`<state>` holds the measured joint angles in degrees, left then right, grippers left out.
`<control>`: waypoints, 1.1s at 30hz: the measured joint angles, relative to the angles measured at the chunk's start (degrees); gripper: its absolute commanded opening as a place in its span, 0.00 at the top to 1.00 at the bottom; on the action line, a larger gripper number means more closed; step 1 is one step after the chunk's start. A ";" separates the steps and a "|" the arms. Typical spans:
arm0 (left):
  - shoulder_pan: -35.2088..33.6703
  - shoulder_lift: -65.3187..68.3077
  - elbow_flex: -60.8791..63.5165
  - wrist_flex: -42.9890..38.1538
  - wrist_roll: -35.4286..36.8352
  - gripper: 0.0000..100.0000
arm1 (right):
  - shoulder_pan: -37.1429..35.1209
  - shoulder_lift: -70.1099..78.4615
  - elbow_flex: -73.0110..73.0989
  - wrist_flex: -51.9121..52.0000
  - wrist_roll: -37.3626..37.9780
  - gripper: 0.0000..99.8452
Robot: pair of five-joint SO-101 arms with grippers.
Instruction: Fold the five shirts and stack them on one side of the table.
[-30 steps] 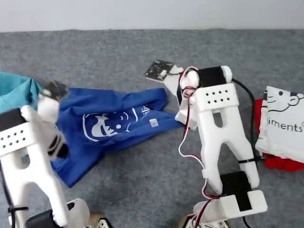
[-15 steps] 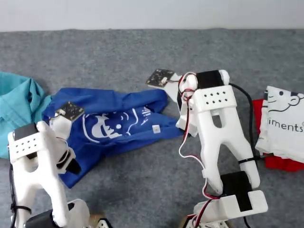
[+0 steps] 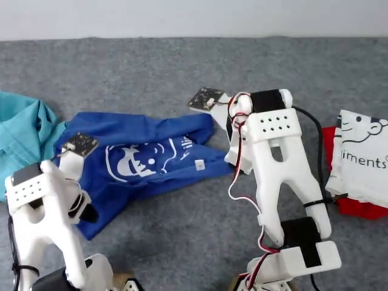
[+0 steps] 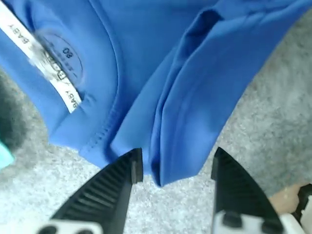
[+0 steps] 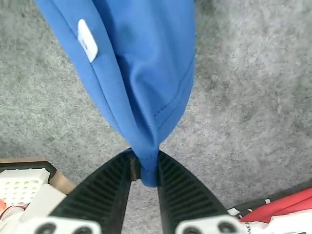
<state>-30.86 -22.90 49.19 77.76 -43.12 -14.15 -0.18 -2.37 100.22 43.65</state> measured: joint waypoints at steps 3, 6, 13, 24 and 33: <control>-0.53 0.00 2.46 -1.58 -0.44 0.77 | 0.00 0.00 0.00 0.00 0.00 0.99; -0.62 0.00 3.69 -4.13 -0.44 0.77 | 0.00 0.00 0.00 0.00 0.00 0.99; -0.62 0.00 4.04 -5.98 -0.44 0.85 | 0.00 0.00 0.00 0.00 0.00 0.99; 4.92 -0.53 10.02 -5.98 -0.44 0.99 | 0.00 0.00 0.00 0.00 0.00 0.99; 6.77 -0.53 0.44 7.03 -0.44 0.98 | 0.00 0.00 0.00 0.00 0.00 0.99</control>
<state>-24.09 -23.43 49.63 84.79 -43.56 -14.15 -0.18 -2.37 100.22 43.65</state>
